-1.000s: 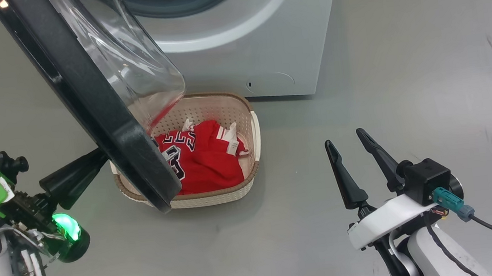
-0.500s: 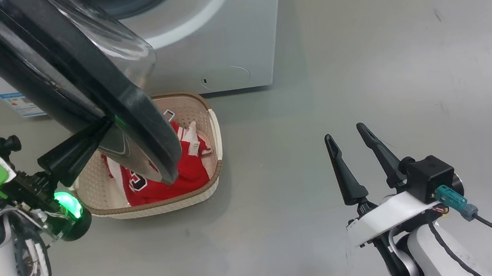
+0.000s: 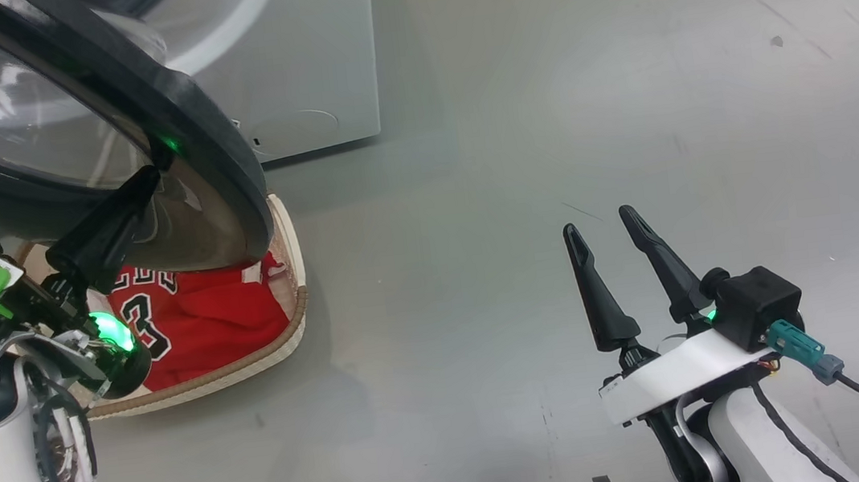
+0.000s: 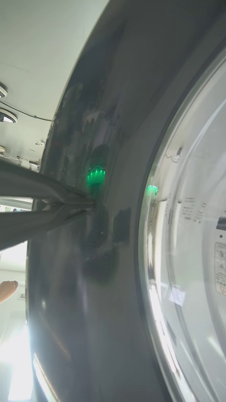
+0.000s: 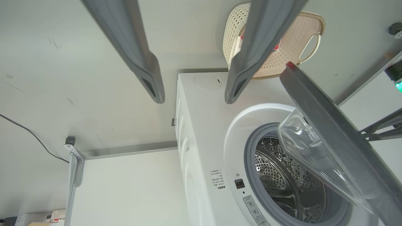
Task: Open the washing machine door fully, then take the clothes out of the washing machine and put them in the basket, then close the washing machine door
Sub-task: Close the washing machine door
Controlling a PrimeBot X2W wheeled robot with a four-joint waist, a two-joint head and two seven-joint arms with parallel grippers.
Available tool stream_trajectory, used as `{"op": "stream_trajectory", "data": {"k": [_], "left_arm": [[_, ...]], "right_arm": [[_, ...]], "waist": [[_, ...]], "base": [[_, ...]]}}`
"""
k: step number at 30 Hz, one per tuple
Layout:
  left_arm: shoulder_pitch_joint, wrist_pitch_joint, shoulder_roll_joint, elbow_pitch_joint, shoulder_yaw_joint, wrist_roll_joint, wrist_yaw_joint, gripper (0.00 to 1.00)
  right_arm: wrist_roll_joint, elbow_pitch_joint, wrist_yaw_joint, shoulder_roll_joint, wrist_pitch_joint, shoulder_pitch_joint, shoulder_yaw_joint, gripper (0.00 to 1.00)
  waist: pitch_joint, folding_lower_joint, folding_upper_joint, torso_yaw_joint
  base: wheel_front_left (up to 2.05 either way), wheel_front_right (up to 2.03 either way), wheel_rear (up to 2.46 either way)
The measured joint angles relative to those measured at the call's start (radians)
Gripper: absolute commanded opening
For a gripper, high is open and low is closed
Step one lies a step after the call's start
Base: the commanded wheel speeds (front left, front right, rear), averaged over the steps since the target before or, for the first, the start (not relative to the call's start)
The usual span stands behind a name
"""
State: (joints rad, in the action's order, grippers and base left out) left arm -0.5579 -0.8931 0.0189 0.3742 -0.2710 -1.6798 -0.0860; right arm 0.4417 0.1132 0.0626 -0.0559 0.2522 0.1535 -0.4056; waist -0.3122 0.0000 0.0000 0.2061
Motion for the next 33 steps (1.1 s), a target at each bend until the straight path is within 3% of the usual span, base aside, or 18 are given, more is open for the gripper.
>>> {"op": "stream_trajectory", "data": {"k": [17, 25, 33], "left_arm": [[-0.062, 0.276, 0.001, -0.004, 0.018, -0.034, -0.013, 0.00], [-0.108, 0.428, 0.001, -0.011, -0.024, 0.012, -0.015, 0.00], [-0.174, 0.500, 0.002, -0.016, -0.024, 0.038, -0.023, 0.00]], "right_arm": [[0.047, -0.034, -0.022, 0.004, 0.000, 0.002, -0.027, 1.00], [0.070, -0.049, -0.035, 0.006, 0.000, 0.002, -0.043, 1.00], [0.091, -0.063, -0.046, 0.007, 0.000, 0.001, -0.052, 1.00]], "waist": [[-0.050, 0.0000, 0.0000, 0.129], [-0.066, 0.0000, 0.0000, 0.191], [-0.083, 0.0000, 0.0000, 0.243]], "base": [[0.00, 0.00, 0.00], [0.00, 0.00, 0.00], [0.00, 0.00, 0.00]]}}
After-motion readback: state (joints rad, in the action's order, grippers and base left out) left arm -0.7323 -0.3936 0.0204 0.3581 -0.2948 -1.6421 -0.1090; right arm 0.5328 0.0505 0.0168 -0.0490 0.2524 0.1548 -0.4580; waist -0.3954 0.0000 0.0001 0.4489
